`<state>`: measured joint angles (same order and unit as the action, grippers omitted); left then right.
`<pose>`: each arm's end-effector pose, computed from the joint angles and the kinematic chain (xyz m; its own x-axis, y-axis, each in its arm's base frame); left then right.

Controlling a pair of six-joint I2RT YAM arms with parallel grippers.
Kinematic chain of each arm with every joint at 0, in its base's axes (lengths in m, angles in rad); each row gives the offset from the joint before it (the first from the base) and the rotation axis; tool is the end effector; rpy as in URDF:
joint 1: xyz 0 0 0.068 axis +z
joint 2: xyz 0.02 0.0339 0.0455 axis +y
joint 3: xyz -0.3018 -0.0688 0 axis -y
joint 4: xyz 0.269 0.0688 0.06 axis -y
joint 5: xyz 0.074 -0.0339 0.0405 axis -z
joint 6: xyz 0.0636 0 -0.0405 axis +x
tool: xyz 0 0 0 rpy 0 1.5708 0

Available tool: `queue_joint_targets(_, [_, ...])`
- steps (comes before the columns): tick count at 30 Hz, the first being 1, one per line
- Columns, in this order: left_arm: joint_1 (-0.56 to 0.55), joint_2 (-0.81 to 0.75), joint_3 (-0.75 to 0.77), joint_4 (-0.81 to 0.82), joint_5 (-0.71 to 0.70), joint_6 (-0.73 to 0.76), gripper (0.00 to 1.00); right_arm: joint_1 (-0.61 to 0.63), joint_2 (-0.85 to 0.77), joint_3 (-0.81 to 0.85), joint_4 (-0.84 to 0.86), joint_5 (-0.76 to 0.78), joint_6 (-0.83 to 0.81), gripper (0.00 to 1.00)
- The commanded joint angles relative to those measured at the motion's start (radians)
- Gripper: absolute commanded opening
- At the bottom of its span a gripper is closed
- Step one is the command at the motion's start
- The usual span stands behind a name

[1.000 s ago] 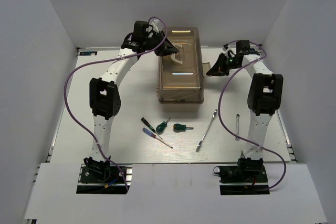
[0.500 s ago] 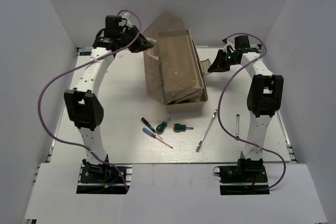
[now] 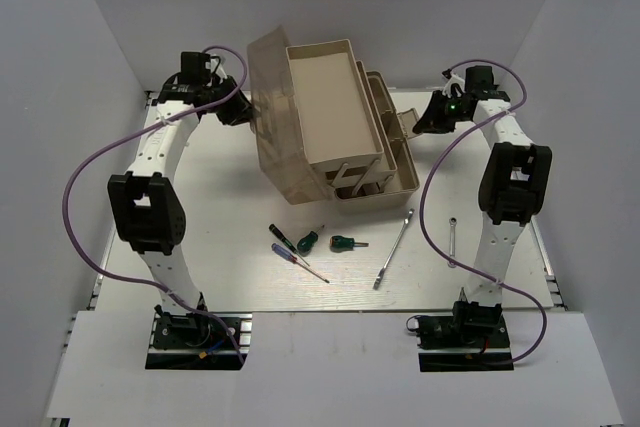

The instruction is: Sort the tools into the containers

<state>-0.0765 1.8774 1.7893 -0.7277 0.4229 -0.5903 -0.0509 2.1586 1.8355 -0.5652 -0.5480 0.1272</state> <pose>0.4714 -0.0623 0.3412 -0.7981 -0.4479 -0.4030 -0.1133 0.7685 -0.6297 0.5434 0.0055 0.2366 -0.8049 0.1494 -0.5743 -0.1841 0.8572 0.4810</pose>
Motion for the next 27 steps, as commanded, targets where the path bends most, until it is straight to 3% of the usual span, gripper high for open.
queue_joint_targets(1, [0.037,-0.032,0.047,-0.039,-0.065,0.037,0.29,-0.053,-0.051,0.002,0.060,0.059,-0.024,0.23])
queue_joint_targets(3, [0.046,-0.021,0.076,-0.080,-0.088,0.037,0.45,-0.053,-0.052,0.004,0.051,0.024,-0.029,0.45])
queue_joint_targets(4, [0.046,-0.012,0.088,-0.097,-0.108,0.037,0.60,-0.055,-0.057,0.002,0.051,0.016,-0.028,0.54])
queue_joint_targets(5, [0.046,-0.012,0.110,-0.116,-0.121,0.037,0.66,-0.058,-0.059,0.001,0.048,0.004,-0.031,0.58])
queue_joint_targets(12, [0.066,-0.081,0.072,-0.180,-0.231,0.037,0.72,-0.089,-0.163,-0.068,0.030,0.039,-0.061,0.61])
queue_joint_targets(16, [0.075,-0.194,-0.034,-0.161,-0.289,0.037,0.72,-0.107,-0.308,-0.202,-0.024,0.013,-0.184,0.50])
queue_joint_targets(17, [0.075,-0.246,-0.053,-0.147,-0.302,0.053,0.71,-0.110,-0.328,-0.220,-0.041,-0.006,-0.213,0.46])
queue_joint_targets(19, [0.075,-0.328,-0.106,-0.132,-0.325,0.076,0.65,-0.112,-0.415,-0.310,-0.126,-0.148,-0.427,0.44])
queue_joint_targets(20, [0.075,-0.328,-0.125,-0.131,-0.335,0.086,0.62,-0.112,-0.437,-0.352,-0.156,-0.148,-0.428,0.44])
queue_joint_targets(21, [0.075,-0.380,-0.142,-0.131,-0.351,0.086,0.59,-0.112,-0.480,-0.373,-0.226,-0.232,-0.618,0.44])
queue_joint_targets(25, [0.075,-0.478,-0.188,-0.131,-0.383,0.144,0.40,-0.104,-0.601,-0.530,-0.401,-0.317,-0.993,0.54])
queue_joint_targets(27, [0.052,-0.515,-0.198,-0.131,-0.383,0.187,0.38,-0.107,-0.624,-0.548,-0.589,-0.372,-1.354,0.63])
